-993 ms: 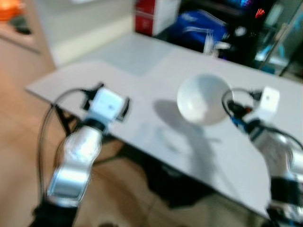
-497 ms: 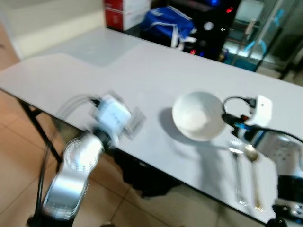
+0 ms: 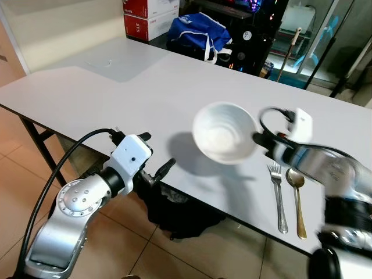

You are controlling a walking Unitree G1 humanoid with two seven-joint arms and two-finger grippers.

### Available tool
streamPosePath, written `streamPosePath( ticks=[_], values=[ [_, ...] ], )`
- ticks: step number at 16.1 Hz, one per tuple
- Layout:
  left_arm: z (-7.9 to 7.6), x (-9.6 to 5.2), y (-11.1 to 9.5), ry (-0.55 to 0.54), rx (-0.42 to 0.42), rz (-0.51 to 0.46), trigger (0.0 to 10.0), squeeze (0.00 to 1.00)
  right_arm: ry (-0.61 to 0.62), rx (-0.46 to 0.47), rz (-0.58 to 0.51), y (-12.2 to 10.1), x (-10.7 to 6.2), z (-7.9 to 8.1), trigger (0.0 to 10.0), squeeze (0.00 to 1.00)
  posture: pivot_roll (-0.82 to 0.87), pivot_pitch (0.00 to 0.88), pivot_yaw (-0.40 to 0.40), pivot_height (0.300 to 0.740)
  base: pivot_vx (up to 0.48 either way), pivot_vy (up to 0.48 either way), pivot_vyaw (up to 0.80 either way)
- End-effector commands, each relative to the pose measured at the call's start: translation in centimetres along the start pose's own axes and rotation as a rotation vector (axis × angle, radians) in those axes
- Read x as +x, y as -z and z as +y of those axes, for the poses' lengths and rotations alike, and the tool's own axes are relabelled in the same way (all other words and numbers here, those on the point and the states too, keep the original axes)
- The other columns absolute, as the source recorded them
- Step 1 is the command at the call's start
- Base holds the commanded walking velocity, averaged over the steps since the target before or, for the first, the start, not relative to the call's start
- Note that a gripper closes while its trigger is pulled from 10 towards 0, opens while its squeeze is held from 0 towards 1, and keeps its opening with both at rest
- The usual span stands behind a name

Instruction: Setting the table

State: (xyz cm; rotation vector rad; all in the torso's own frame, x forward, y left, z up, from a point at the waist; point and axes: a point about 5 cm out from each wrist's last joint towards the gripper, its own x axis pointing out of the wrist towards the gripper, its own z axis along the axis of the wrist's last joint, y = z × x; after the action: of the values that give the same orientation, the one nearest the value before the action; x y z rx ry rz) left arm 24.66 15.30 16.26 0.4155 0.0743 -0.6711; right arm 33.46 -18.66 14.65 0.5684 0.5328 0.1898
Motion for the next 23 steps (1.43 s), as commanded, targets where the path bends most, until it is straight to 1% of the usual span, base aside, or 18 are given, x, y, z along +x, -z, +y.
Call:
streamPosePath(
  ticks=[1, 3, 4, 5, 7, 8, 12, 13, 14, 15, 16, 17, 18, 21, 22, 23],
  values=[
    [-0.3, -0.1, -0.3, 0.022, 0.008, -0.002, 10.0, 0.0, 0.035, 0.016, -0.077, -1.2, 0.6, 0.0, 10.0, 0.0, 0.0, 0.0, -0.07, 0.74, 0.0, 0.0, 0.0],
    [-0.3, 0.0, -0.2, 0.025, 0.011, 0.003, 10.0, 0.0, 0.09, 0.04, -0.096, -1.3, 2.0, -0.2, 10.0, 0.0, 0.01, 0.0, -0.073, 0.74, 0.0, 0.0, 0.0],
    [-0.3, 0.0, -0.2, 0.026, 0.011, 0.004, 10.0, 0.0, 0.094, 0.049, -0.092, -1.2, 2.8, 0.0, 10.0, 0.0, 0.01, 0.0, -0.073, 0.74, 0.0, 0.0, 0.0],
    [-0.3, 0.0, -0.2, 0.027, 0.011, 0.004, 10.0, 0.0, 0.094, 0.049, -0.091, -1.1, 3.1, 0.2, 10.0, 0.0, 0.01, 0.0, -0.073, 0.74, 0.0, 0.0, 0.0],
    [-0.5, 0.0, -0.4, 0.051, 0.02, 0.006, 10.0, 0.0, 0.079, 0.093, -0.095, -0.6, 4.7, 0.7, 10.0, 0.0, 0.04, 0.0, -0.087, 0.74, 0.0, 0.0, 0.0],
    [-0.4, 0.1, -0.7, 0.042, 0.016, -0.004, 10.0, 0.0, 0.091, 0.11, -0.107, -0.7, 5.4, 1.0, 10.0, 0.0, 0.05, 0.0, -0.09, 0.74, 0.0, 0.0, 0.0],
    [-0.7, -0.4, -0.3, 0.052, 0.008, 0.012, 10.0, 0.0, 0.097, 0.093, -0.12, -1.4, 6.1, 1.9, 10.0, 0.0, 0.05, 0.0, -0.093, 0.74, 0.0, 0.0, 0.0],
    [-0.6, -0.4, -0.3, 0.048, 0.009, 0.014, 10.0, 0.0, 0.103, 0.093, -0.143, -1.7, 6.2, 2.0, 10.0, 0.0, 0.06, 0.0, -0.094, 0.74, 0.0, 0.0, 0.0],
    [-0.5, -0.3, -0.3, 0.046, 0.01, 0.016, 10.0, 0.0, 0.104, 0.123, -0.175, -2.0, 6.3, 2.0, 10.0, 0.0, 0.06, 0.0, -0.094, 0.74, 0.0, 0.0, 0.0],
    [-0.5, -0.2, -0.4, 0.046, 0.012, 0.016, 10.0, 0.0, 0.115, 0.136, -0.185, -1.9, 6.4, 1.9, 10.0, 0.13, 0.06, 0.0, -0.096, 0.74, 0.0, 0.0, 0.0],
    [-0.6, -0.2, -0.4, 0.047, 0.013, 0.015, 10.0, 0.0, 0.121, 0.129, -0.186, -1.9, 6.4, 1.9, 10.0, 0.18, 0.06, 0.0, -0.096, 0.74, 0.0, 0.0, 0.0],
    [-0.6, -0.2, -0.5, 0.045, 0.014, 0.013, 10.0, 0.0, 0.136, 0.122, -0.188, -1.8, 6.4, 1.7, 10.0, 0.84, 0.06, 0.0, -0.096, 0.74, 0.0, 0.0, 0.0],
    [-0.6, -0.2, -0.5, 0.045, 0.014, 0.013, 10.0, 0.0, 0.138, 0.12, -0.19, -1.8, 6.4, 1.7, 10.0, 1.0, 0.06, 0.0, -0.096, 0.74, 0.0, 0.0, 0.0],
    [-0.5, -0.1, -0.5, 0.041, 0.018, 0.016, 10.0, 0.0, 0.134, 0.124, -0.201, -2.1, 6.4, 1.7, 10.0, 1.0, 0.06, 0.0, -0.094, 0.74, 0.0, 0.0, 0.0],
    [-0.3, -0.1, -0.6, 0.029, 0.022, 0.011, 10.0, 0.0, 0.131, 0.126, -0.218, -2.4, 6.3, 1.7, 10.0, 1.0, 0.06, 0.0, -0.094, 0.74, 0.0, 0.0, 0.0],
    [0.0, 0.0, -0.8, 0.004, 0.031, 0.001, 10.0, 0.0, 0.114, 0.133, -0.258, -3.2, 6.1, 1.8, 10.0, 1.0, 0.06, 0.0, -0.094, 0.74, 0.0, 0.0, 0.0]
  ],
)
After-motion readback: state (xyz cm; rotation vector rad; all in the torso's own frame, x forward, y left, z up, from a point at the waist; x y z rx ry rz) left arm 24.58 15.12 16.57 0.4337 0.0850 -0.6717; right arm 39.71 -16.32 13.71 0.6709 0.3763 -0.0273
